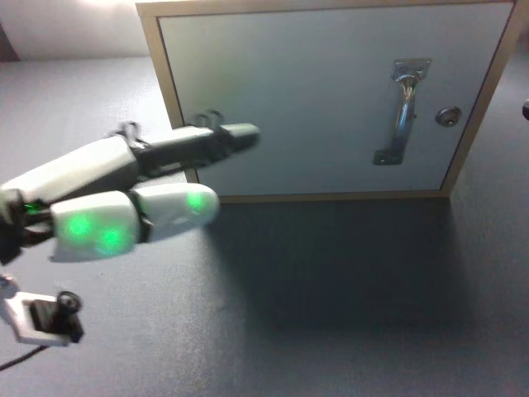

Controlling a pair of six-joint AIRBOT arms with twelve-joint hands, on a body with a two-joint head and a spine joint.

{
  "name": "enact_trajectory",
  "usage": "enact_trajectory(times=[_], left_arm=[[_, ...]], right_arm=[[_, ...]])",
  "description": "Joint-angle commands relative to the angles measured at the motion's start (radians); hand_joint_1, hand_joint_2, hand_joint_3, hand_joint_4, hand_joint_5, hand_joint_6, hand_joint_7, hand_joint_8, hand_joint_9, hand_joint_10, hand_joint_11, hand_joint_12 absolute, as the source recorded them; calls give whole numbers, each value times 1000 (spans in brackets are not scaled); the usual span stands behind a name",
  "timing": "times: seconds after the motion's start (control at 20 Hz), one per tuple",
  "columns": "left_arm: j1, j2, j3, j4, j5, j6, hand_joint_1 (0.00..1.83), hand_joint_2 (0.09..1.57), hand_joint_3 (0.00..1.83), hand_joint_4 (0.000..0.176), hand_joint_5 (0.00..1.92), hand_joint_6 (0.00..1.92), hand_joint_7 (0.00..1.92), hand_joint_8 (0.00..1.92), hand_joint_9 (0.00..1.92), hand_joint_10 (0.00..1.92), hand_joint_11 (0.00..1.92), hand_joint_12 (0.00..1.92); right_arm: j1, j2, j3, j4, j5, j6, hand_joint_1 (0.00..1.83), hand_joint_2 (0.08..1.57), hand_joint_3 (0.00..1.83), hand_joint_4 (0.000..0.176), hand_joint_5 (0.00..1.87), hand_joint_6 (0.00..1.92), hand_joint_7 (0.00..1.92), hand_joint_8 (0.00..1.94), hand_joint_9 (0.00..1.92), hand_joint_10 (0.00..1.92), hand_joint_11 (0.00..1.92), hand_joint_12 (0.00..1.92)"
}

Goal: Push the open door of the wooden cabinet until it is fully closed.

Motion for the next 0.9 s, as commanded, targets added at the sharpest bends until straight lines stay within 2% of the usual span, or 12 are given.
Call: enact_trajectory(times=[0.0, 0.05, 0.1, 0.15, 0.2, 0.25, 0.35, 0.45, 0.75, 0.8, 0.85], left_arm=[[1, 19, -6, -54, -186, -5, 312, 1457, 0, 0, 256, 6, 277, 7, 296, 11, 303, 70], [21, 32, -14, -85, -214, -5, 279, 1442, 0, 0, 264, 4, 282, 3, 307, 7, 322, 80], [40, 46, -22, -118, -233, -5, 152, 1451, 1, 0, 254, 3, 284, 0, 295, 1, 318, 84], [60, 57, -28, -150, -251, -5, 152, 1451, 1, 0, 254, 3, 284, 0, 295, 1, 318, 84], [73, 62, -29, -168, -263, -5, 174, 1444, 0, 0, 253, 2, 277, 1, 281, 0, 297, 81], [94, 68, -32, -198, -281, -5, 269, 1462, 2, 0, 252, 2, 292, 4, 280, 3, 273, 91], [124, 76, -43, -249, -313, -5, 279, 1472, 5, 0, 249, 1, 287, 1, 269, 0, 257, 90], [161, 82, -46, -302, -350, -5, 440, 1468, 0, 0, 264, 2, 303, 3, 266, 2, 216, 93], [207, 104, -65, -373, -411, -5, 351, 1484, 4, 0, 250, 1, 271, 1, 245, 3, 203, 78], [209, 104, -66, -373, -414, -5, 391, 1480, 0, 0, 272, 5, 298, 7, 275, 9, 245, 88], [209, 103, -66, -373, -415, -5, 444, 1480, 0, 0, 261, 3, 287, 3, 269, 4, 259, 90]], right_arm=[[10, 0, -2, 28, 126, 10, 641, 1380, 0, 0, 371, 2, 347, 2, 311, 1, 317, 53], [10, 0, -2, 29, 126, 10, 618, 1379, 0, 0, 365, 0, 342, 0, 305, 0, 312, 48], [10, 0, -2, 30, 126, 10, 676, 1390, 2, 0, 366, 0, 332, 1, 301, 1, 298, 38], [10, 0, -2, 32, 126, 10, 676, 1390, 2, 0, 366, 0, 332, 1, 301, 1, 298, 38], [10, 0, -2, 32, 126, 10, 685, 1392, 2, 0, 366, 0, 335, 3, 305, 3, 302, 39], [10, 0, -2, 34, 126, 10, 598, 1364, 0, 0, 381, 4, 345, 4, 313, 4, 330, 47], [10, 0, -3, 36, 126, 10, 576, 1365, 0, 0, 381, 3, 344, 2, 311, 2, 325, 43], [10, -1, -3, 36, 126, 10, 559, 1372, 1, 0, 373, 1, 361, 6, 324, 4, 335, 45], [10, -1, -3, 40, 126, 10, 434, 1385, 5, 0, 362, 1, 360, 6, 328, 6, 315, 31], [10, 0, -3, 41, 128, 10, 376, 1388, 4, 0, 378, 4, 402, 12, 376, 15, 351, 49], [10, 0, -2, 42, 130, 10, 394, 1393, 3, 0, 401, 9, 432, 14, 397, 16, 369, 59]])
